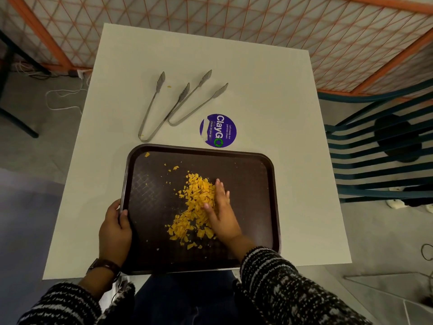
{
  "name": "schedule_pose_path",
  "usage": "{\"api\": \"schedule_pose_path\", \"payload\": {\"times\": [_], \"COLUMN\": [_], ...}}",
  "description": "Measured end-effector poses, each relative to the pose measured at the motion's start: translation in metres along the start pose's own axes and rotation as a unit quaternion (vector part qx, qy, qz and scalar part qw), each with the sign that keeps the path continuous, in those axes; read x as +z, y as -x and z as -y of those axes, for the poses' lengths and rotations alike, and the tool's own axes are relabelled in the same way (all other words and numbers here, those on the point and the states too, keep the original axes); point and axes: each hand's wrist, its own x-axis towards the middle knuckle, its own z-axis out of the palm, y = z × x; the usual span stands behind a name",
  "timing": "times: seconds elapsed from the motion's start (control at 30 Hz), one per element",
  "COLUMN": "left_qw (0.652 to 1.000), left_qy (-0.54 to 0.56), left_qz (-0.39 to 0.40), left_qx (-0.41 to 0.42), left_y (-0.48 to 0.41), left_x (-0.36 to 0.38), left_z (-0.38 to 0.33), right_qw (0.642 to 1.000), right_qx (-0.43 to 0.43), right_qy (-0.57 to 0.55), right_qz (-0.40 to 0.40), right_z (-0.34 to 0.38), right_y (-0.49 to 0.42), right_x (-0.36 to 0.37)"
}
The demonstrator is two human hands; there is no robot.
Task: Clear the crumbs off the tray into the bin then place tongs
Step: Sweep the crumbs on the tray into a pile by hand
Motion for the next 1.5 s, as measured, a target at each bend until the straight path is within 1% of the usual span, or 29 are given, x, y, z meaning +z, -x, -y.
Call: {"api": "schedule_pose_path", "payload": {"times": [0.07, 0.13, 0.3, 0.4, 0.47, 0.6, 0.7, 0.8, 0.87, 0.93, 0.97, 1.03, 1.1, 1.2, 1.23, 1.3, 1.4, 1.5], "left_qw": [1.000, 1.000, 1.000, 1.000, 1.000, 1.000, 1.000, 1.000, 1.000, 0.999, 0.999, 0.999, 0.999, 1.000, 1.000, 1.000, 1.000, 0.999], "left_qy": [0.002, 0.008, 0.016, 0.017, 0.017, 0.010, 0.011, 0.015, 0.018, 0.023, 0.024, 0.023, 0.024, 0.021, 0.019, 0.014, 0.002, -0.010], "left_qz": [-0.003, -0.004, -0.005, -0.006, -0.006, -0.006, -0.005, -0.003, -0.002, 0.001, 0.003, 0.003, 0.003, 0.007, 0.009, 0.013, 0.023, 0.033], "left_qx": [0.000, -0.002, -0.012, -0.017, -0.018, -0.024, -0.027, -0.026, -0.026, -0.027, -0.027, -0.023, -0.021, -0.022, -0.021, -0.016, -0.003, 0.013], "left_y": [0.002, 0.003, 0.003, 0.005, 0.006, 0.007, 0.008, 0.009, 0.009, 0.008, 0.008, 0.007, 0.006, 0.005, 0.004, 0.004, 0.004, 0.002], "left_x": [0.000, -0.001, 0.000, 0.001, 0.001, 0.001, 0.000, 0.000, -0.001, -0.001, 0.000, 0.000, 0.000, 0.000, 0.000, 0.000, -0.001, -0.002], "left_z": [0.000, -0.002, -0.004, -0.004, -0.004, -0.004, -0.003, -0.002, -0.002, -0.002, -0.001, 0.000, 0.000, 0.003, 0.003, 0.005, 0.007, 0.011], "right_qw": [1.000, 0.996, 0.977, 0.968, 0.968, 0.975, 0.984, 0.996, 1.000, 1.000, 0.999, 0.989, 0.961, 0.912, 0.902, 0.894, 0.892, 0.894], "right_qx": [-0.010, -0.010, 0.074, 0.121, 0.115, 0.086, 0.048, 0.012, 0.016, 0.014, 0.000, -0.035, -0.062, -0.088, -0.088, -0.075, -0.061, -0.066], "right_qy": [0.011, 0.056, 0.139, 0.157, 0.164, 0.152, 0.135, 0.070, 0.013, 0.004, 0.032, 0.142, 0.265, 0.381, 0.403, 0.418, 0.423, 0.424], "right_qz": [-0.026, -0.069, -0.146, -0.156, -0.152, -0.136, -0.105, -0.048, -0.013, 0.002, 0.002, 0.016, 0.054, 0.120, 0.132, 0.143, 0.146, 0.125], "right_z": [-0.009, -0.025, -0.068, -0.076, -0.074, -0.057, -0.041, -0.020, -0.012, -0.014, -0.019, -0.034, -0.048, -0.065, -0.070, -0.075, -0.073, -0.062], "right_y": [0.004, 0.009, 0.033, 0.046, 0.049, 0.043, 0.036, 0.030, 0.030, 0.032, 0.034, 0.040, 0.047, 0.056, 0.057, 0.057, 0.049, 0.033], "right_x": [-0.007, -0.015, -0.036, -0.030, -0.021, 0.000, 0.017, 0.026, 0.022, 0.010, 0.002, -0.015, -0.033, -0.050, -0.052, -0.052, -0.044, -0.034]}}
